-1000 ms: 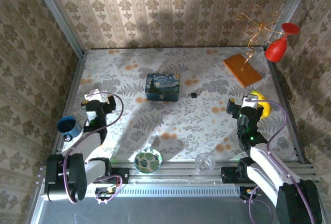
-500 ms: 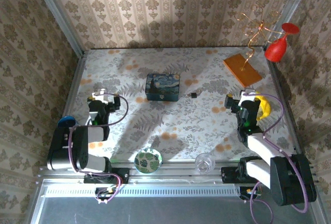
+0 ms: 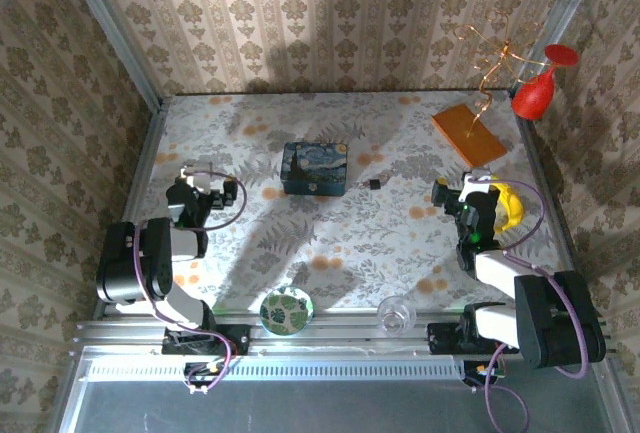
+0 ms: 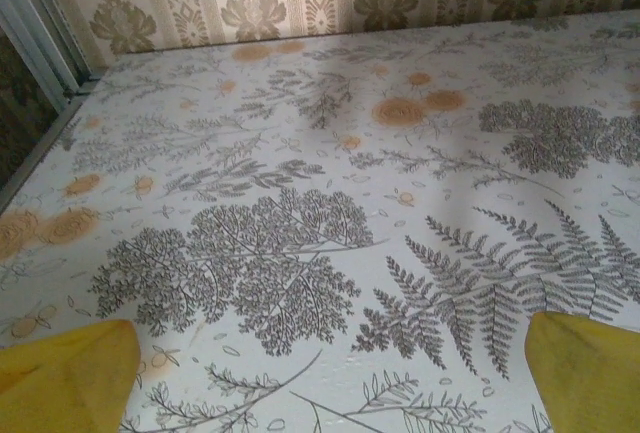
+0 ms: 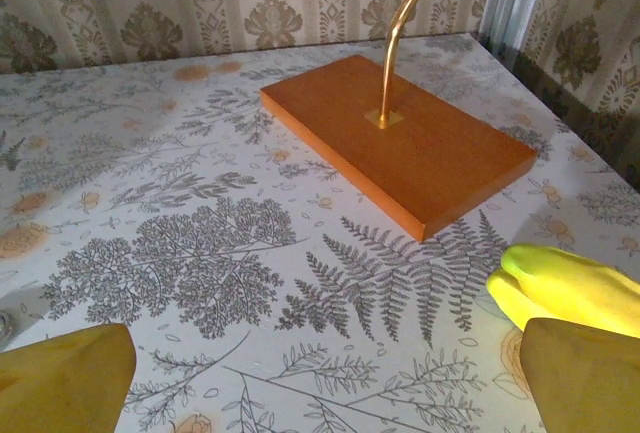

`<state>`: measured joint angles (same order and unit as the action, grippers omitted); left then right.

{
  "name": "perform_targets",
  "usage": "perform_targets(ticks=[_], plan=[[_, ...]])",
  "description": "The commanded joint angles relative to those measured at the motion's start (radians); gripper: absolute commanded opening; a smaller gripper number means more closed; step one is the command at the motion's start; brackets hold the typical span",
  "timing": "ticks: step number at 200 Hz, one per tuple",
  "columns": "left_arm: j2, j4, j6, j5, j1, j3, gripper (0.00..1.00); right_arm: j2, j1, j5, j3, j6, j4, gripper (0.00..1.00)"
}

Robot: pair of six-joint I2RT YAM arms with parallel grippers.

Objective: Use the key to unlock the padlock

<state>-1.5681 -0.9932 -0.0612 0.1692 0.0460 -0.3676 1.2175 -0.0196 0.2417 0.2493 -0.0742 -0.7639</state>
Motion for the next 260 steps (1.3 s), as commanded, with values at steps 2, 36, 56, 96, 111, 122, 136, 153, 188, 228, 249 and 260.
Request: perform_targets(ticks=[2, 36, 56, 96, 111, 122, 136, 153, 188, 228, 249, 260], plan=[[0.009, 0.034, 0.000, 0.025, -0.001, -0.008, 1.00, 0.035, 0.007, -0.048, 0.011, 0.017, -0.088, 1.00], [0.012, 0.048, 0.017, -0.086, -0.018, -0.012, 1.00, 0.161, 0.012, -0.117, 0.027, 0.010, -0.204, 1.00], [0.012, 0.053, 0.015, -0.097, -0.022, -0.016, 1.00, 0.296, 0.012, -0.140, 0.028, 0.016, -0.314, 1.00], [0.013, 0.053, 0.014, -0.100, -0.023, -0.015, 1.00, 0.306, 0.031, -0.205, 0.139, 0.012, -0.110, 1.00], [0.011, 0.053, 0.014, -0.100, -0.024, -0.015, 1.00, 0.314, 0.030, -0.258, 0.163, 0.037, -0.082, 1.00], [0.013, 0.053, 0.014, -0.100, -0.024, -0.016, 1.00, 0.312, 0.039, -0.291, 0.156, 0.038, -0.094, 1.00], [0.013, 0.053, 0.014, -0.100, -0.024, -0.015, 1.00, 0.310, 0.042, -0.360, 0.150, 0.062, -0.099, 1.00], [0.012, 0.053, 0.013, -0.102, -0.026, -0.014, 1.00, 0.311, 0.044, -0.365, 0.148, 0.062, -0.105, 1.00], [0.012, 0.070, -0.002, -0.103, -0.037, -0.024, 1.00, 0.310, 0.041, -0.357, 0.148, 0.064, -0.106, 1.00], [0.012, 0.073, -0.010, -0.111, -0.046, -0.026, 1.00, 0.311, 0.041, -0.357, 0.149, 0.064, -0.106, 1.00], [0.013, 0.073, -0.010, -0.111, -0.046, -0.025, 1.00, 0.310, 0.041, -0.356, 0.149, 0.063, -0.106, 1.00], [0.012, 0.073, -0.011, -0.111, -0.046, -0.026, 1.00, 0.310, 0.041, -0.357, 0.148, 0.063, -0.106, 1.00]])
